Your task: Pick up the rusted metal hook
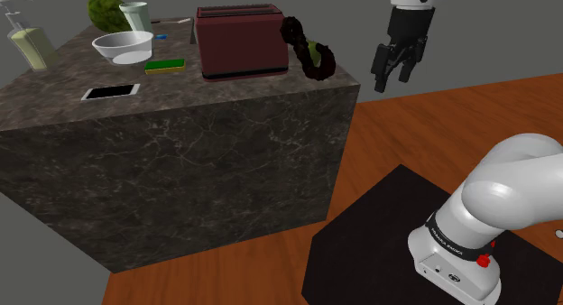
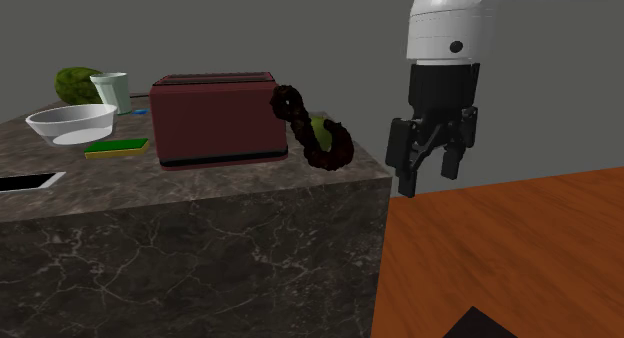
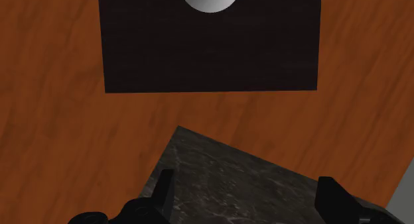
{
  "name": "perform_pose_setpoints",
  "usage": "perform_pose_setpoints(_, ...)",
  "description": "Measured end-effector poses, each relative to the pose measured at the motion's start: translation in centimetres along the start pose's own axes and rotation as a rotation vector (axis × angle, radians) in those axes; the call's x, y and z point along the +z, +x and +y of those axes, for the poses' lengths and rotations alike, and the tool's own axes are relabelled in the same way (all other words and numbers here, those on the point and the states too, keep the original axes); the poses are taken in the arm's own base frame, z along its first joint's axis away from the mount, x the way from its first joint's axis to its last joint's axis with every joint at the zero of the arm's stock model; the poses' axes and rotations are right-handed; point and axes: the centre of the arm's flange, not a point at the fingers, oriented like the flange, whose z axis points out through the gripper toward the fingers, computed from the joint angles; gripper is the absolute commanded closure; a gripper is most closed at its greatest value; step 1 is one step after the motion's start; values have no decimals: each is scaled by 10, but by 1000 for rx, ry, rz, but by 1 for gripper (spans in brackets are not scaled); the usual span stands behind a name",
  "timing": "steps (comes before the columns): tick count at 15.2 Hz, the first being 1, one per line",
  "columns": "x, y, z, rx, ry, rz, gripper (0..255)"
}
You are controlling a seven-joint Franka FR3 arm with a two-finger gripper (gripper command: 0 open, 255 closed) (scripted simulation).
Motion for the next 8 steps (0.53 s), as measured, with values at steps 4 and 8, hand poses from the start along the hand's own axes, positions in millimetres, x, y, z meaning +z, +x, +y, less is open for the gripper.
perform_pose_setpoints(4, 1, 21, -2, -12, -21, 37, 0)
perform_pose_setpoints(8, 2, 60, 0, -33, -59, 111, 0)
